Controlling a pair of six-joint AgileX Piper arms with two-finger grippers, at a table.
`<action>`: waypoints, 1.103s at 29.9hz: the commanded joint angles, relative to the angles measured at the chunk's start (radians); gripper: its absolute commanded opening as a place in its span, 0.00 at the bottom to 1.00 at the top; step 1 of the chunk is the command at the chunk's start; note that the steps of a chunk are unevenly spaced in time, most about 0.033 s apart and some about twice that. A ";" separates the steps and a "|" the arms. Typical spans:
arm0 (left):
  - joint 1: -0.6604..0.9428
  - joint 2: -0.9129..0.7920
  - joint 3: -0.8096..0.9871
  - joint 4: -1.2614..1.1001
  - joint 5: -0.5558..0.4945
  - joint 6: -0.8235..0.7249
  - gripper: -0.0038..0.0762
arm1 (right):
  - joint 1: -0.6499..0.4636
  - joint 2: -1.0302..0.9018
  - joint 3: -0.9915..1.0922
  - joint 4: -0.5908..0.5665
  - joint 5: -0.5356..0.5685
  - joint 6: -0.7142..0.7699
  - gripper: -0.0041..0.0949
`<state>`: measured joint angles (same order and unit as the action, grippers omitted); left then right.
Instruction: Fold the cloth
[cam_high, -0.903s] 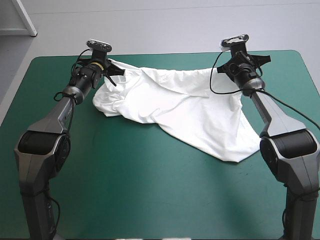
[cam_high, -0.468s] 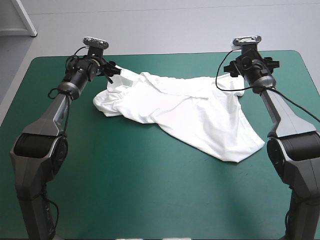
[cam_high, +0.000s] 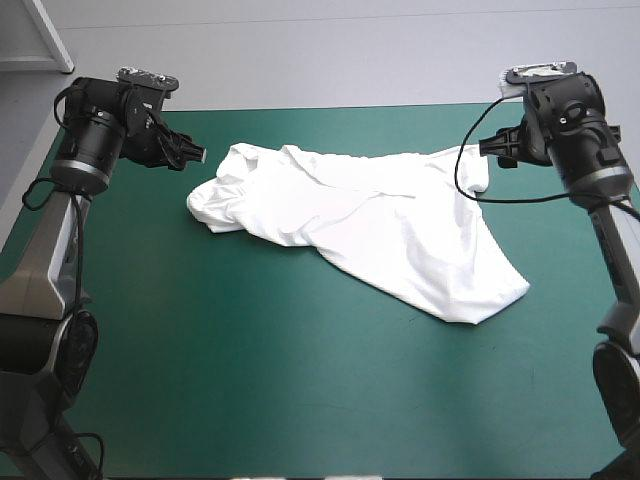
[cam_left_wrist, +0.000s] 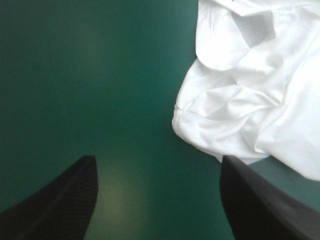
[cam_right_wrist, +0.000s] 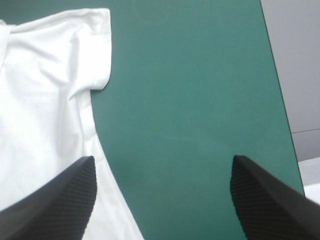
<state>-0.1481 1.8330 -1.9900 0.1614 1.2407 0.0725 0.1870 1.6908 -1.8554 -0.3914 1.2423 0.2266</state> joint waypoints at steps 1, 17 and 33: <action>0.001 -0.083 0.003 -0.001 0.048 0.013 0.66 | -0.004 -0.136 0.079 0.026 0.010 -0.038 0.73; 0.055 0.037 0.225 -0.235 -0.265 0.042 0.66 | -0.004 -0.376 0.544 0.110 -0.010 -0.074 0.71; 0.053 0.248 0.230 -0.390 -0.317 0.071 0.54 | -0.004 -0.355 0.631 0.194 -0.145 -0.089 0.70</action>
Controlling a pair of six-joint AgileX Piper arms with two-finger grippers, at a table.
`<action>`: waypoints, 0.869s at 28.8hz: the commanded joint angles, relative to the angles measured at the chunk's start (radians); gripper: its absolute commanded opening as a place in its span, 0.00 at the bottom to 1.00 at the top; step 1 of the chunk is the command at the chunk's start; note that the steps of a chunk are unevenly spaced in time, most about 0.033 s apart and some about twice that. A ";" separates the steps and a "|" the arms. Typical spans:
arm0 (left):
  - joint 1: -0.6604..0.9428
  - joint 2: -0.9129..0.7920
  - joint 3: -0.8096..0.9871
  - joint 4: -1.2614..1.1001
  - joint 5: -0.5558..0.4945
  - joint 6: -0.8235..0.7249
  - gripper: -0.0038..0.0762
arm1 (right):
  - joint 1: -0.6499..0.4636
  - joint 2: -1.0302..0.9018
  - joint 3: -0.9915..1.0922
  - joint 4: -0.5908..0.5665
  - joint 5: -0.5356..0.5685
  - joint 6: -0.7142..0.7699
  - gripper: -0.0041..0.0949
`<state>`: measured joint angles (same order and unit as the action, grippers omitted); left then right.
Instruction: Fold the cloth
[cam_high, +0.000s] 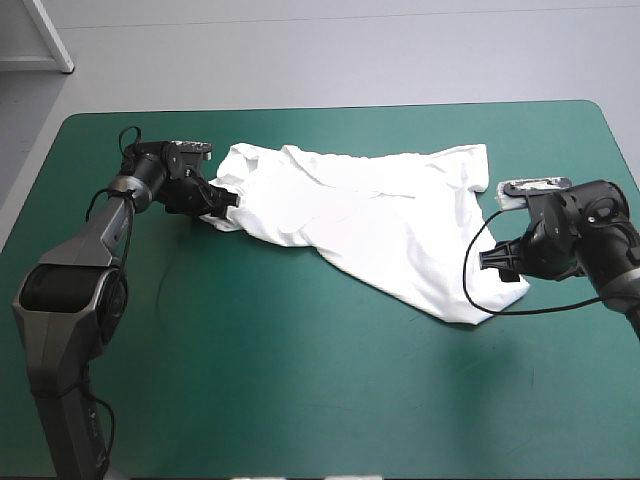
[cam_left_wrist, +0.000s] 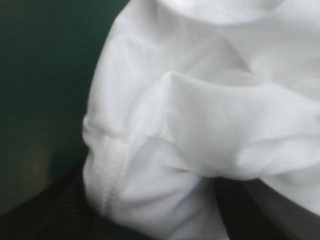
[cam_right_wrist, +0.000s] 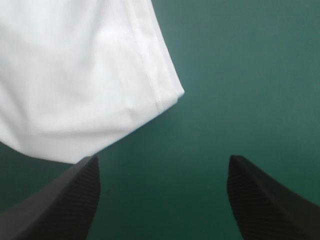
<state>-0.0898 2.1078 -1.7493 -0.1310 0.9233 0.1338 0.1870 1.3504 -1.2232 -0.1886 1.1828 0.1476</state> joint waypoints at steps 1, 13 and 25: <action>-0.005 -0.026 -0.011 -0.103 0.011 0.018 0.48 | -0.004 -0.009 0.010 -0.009 -0.108 -0.006 0.70; -0.005 -0.061 -0.011 -0.104 0.073 0.056 0.04 | -0.012 0.151 0.156 -0.122 -0.365 0.094 0.69; -0.005 -0.159 -0.013 -0.069 0.066 0.047 0.04 | -0.105 0.287 0.184 0.113 -0.407 -0.052 0.49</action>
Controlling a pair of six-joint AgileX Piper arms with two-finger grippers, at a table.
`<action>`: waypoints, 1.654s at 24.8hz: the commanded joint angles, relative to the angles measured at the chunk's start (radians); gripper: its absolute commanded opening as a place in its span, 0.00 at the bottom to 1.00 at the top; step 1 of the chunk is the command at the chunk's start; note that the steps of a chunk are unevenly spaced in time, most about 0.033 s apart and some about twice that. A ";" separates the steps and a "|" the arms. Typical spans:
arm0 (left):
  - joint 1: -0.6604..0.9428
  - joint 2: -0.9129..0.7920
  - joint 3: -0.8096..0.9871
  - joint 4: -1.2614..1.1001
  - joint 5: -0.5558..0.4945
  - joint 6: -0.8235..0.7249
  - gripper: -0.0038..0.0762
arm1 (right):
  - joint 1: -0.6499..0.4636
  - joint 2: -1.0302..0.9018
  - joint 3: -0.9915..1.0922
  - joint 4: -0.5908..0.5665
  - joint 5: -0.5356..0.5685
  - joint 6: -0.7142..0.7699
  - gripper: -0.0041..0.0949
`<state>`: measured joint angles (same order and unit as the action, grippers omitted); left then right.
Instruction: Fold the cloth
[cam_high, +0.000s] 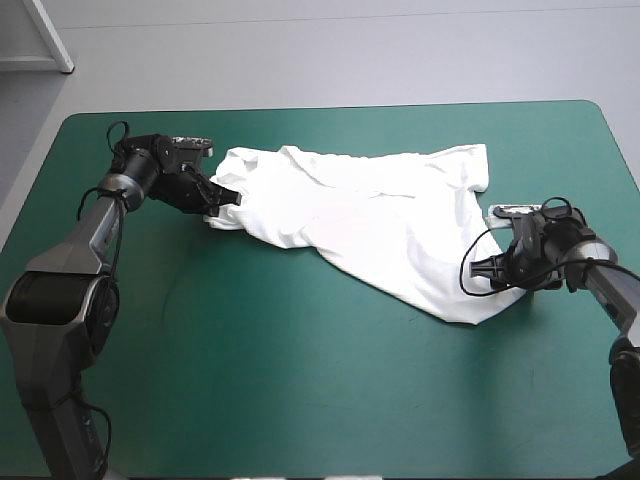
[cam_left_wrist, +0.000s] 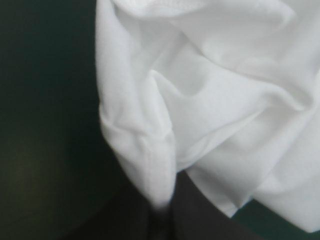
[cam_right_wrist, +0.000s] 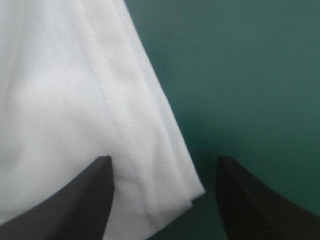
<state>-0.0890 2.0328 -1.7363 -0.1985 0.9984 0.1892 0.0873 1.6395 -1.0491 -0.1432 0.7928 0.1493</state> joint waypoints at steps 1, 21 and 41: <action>-0.006 -0.102 -0.028 -0.002 -0.003 -0.008 0.04 | -0.006 -0.002 0.021 0.126 -0.017 -0.084 0.32; -0.006 -0.617 -0.329 0.531 0.183 -0.177 0.04 | -0.008 -0.448 -0.830 -0.641 0.458 0.058 0.02; -0.006 -0.759 -0.374 0.311 0.216 -0.077 0.04 | -0.008 -0.468 -1.102 -0.450 0.425 -0.071 0.02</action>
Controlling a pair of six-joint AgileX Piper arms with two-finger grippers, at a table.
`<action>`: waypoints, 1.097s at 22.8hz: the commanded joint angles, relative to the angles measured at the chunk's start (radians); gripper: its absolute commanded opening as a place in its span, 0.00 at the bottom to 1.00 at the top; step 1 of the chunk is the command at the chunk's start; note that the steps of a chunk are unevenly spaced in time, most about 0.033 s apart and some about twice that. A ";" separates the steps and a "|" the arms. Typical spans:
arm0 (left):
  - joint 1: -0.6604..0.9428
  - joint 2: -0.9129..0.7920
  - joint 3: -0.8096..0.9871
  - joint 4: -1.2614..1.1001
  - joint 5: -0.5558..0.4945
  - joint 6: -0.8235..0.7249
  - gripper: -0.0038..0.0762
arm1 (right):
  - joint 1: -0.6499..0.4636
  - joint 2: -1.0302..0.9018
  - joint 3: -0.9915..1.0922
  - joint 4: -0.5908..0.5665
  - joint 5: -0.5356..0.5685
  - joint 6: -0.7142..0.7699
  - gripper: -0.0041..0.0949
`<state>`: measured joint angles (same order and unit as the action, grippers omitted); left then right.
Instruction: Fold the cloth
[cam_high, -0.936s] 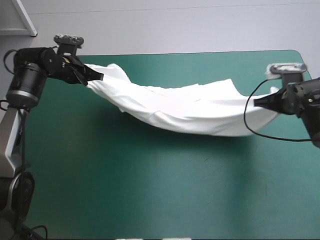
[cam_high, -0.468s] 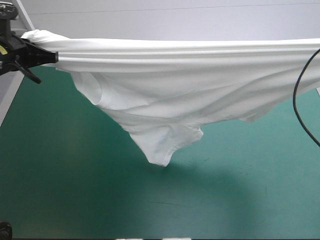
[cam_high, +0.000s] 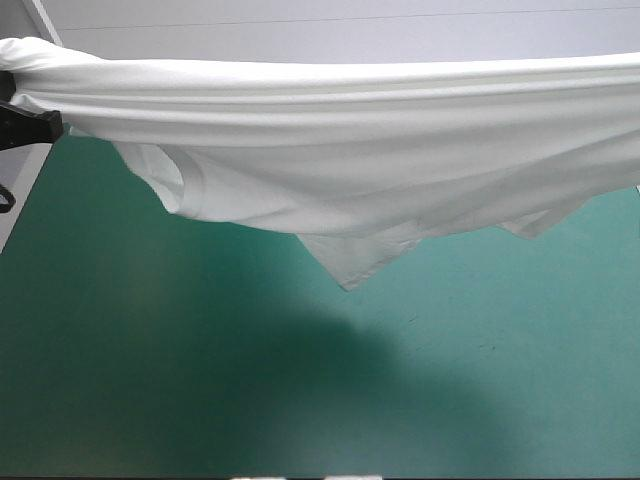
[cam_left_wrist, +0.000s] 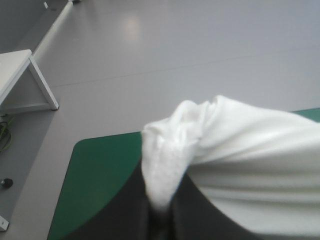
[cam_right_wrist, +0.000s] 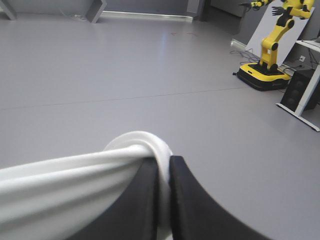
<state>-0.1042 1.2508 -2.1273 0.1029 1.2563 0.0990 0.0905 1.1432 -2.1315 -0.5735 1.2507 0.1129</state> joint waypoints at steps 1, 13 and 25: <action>0.010 0.034 0.032 0.000 -0.041 0.013 0.04 | -0.011 0.047 -0.019 -0.002 -0.038 -0.036 0.02; 0.010 0.465 0.300 -0.190 -0.209 0.012 0.04 | -0.011 0.632 -0.024 0.019 -0.183 -0.010 0.02; 0.010 0.850 0.300 -0.204 -1.180 0.012 0.28 | -0.013 1.088 -0.174 0.164 -0.325 0.052 0.17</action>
<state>-0.0964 2.1398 -1.7993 -0.0929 0.2808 0.1144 0.0874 2.2861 -2.2563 -0.4704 0.9895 0.2072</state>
